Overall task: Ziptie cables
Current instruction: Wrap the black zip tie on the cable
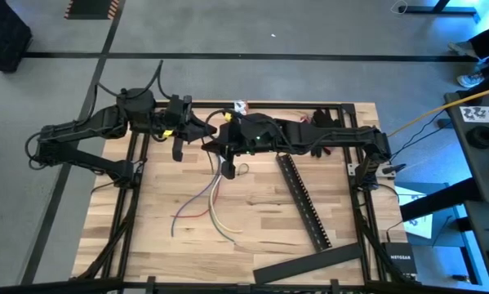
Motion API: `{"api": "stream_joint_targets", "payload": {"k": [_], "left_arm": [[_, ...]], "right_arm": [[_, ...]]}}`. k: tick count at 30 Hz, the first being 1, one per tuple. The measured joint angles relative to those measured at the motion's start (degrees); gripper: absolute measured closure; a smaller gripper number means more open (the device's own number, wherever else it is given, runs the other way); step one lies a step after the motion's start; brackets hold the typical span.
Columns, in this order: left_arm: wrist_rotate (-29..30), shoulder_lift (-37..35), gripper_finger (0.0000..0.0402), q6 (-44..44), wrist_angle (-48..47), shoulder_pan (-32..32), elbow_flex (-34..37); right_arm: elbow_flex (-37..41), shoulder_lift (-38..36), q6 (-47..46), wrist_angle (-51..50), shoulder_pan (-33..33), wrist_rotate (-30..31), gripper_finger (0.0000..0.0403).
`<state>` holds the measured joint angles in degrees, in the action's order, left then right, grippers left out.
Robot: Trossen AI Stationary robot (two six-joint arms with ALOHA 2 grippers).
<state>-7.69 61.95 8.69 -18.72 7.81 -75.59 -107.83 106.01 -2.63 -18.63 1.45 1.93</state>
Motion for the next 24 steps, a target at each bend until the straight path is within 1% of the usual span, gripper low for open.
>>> {"api": "stream_joint_targets", "payload": {"k": [3,6,8,11,14,19,21,24], "left_arm": [[-0.01,-0.4,0.0368,-2.6,-1.03,0.0,0.0],[-0.02,-1.87,0.0334,-3.24,-2.75,0.0,0.0],[-0.02,-3.17,0.0314,-3.79,-5.25,-0.05,-0.02],[0.12,-4.44,0.0295,-4.83,-11.69,-0.87,-0.04],[1.7,-4.63,0.0289,-4.71,-13.69,-1.86,0.73],[2.43,-4.59,0.0295,-4.3,-5.31,-2.91,5.03],[3.72,-4.59,0.0301,-4.58,-3.61,-2.95,6.01],[4.18,-4.59,0.0311,-4.62,-3.09,-2.95,6.54]], "right_arm": [[0.0,-0.01,0.0,0.04,0.0,0.0,0.0401],[0.0,-0.19,-0.02,-0.04,0.0,0.0,0.0401],[0.0,-0.42,-0.02,0.12,0.0,0.0,0.0402],[0.0,-0.77,0.0,0.58,0.02,0.47,0.0402],[0.0,-0.84,0.0,1.18,0.01,0.51,0.0402],[0.0,-0.84,0.0,1.28,0.0,0.52,0.0402],[0.0,-0.84,0.0,1.28,0.02,0.54,0.0403],[0.0,-0.84,-0.01,1.16,0.02,0.59,0.0403]]}}
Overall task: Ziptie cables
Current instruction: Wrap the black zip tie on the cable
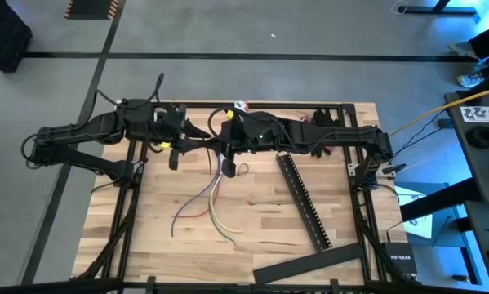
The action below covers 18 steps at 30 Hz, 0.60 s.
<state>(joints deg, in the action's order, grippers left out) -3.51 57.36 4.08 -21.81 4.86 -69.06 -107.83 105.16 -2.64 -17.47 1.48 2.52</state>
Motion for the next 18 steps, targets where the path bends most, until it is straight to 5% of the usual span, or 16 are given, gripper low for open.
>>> {"api": "stream_joint_targets", "payload": {"k": [18], "left_arm": [[0.11,-0.91,0.0396,-3.02,1.43,0.04,-0.31]], "right_arm": [[0.0,-0.02,-0.29,1.07,-0.02,-0.2,0.0403]]}}
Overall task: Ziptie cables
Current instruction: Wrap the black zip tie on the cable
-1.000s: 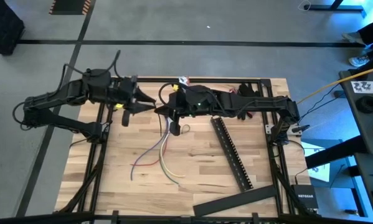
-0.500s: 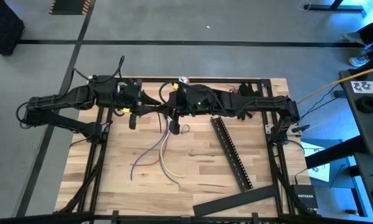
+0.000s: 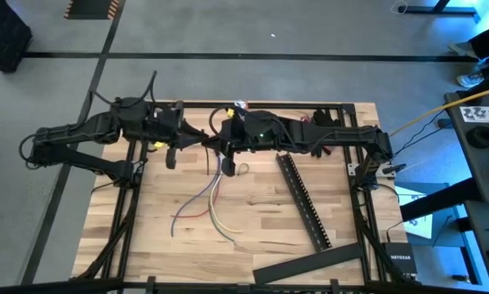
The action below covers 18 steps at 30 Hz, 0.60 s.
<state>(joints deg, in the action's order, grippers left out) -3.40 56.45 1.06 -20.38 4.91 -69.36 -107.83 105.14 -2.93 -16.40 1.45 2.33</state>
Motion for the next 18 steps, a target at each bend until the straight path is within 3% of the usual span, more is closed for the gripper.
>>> {"api": "stream_joint_targets", "payload": {"k": [10,13,18], "left_arm": [[0.09,-0.13,0.0401,0.59,0.31,0.2,-0.02],[0.29,-0.49,0.0401,1.63,0.33,0.89,-0.02],[0.46,-1.52,0.0401,4.32,0.58,2.25,-0.03]], "right_arm": [[0.0,0.0,0.23,0.1,-0.01,-0.39,0.0401],[0.05,-0.97,6.66,-1.72,-0.07,1.29,0.0381],[-0.06,-5.12,23.32,-5.12,1.29,8.76,0.0306]]}}
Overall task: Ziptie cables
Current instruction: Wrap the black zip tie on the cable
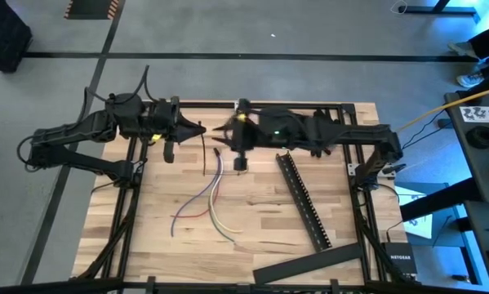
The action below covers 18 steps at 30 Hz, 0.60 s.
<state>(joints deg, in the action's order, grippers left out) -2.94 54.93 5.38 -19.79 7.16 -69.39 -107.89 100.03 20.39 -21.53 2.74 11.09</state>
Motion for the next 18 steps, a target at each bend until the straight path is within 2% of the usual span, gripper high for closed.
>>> {"api": "stream_joint_targets", "payload": {"k": [3,6,13,18], "left_arm": [[-0.15,-0.29,0.0401,3.71,0.05,1.15,-0.01],[-0.11,-0.53,0.0401,7.84,0.43,2.31,-0.01],[-0.88,-0.56,0.0401,18.58,4.8,4.66,-0.03],[-2.26,-0.54,0.0401,24.39,5.83,4.68,-0.01]], "right_arm": [[-0.03,-1.78,11.63,-4.24,1.27,3.4,0.0269],[-0.01,-2.05,22.64,-7.59,2.98,3.97,0.0254],[0.08,2.58,52.19,-8.73,6.88,9.14,0.0263],[0.1,6.72,64.84,-3.31,8.01,14.35,0.0272]]}}
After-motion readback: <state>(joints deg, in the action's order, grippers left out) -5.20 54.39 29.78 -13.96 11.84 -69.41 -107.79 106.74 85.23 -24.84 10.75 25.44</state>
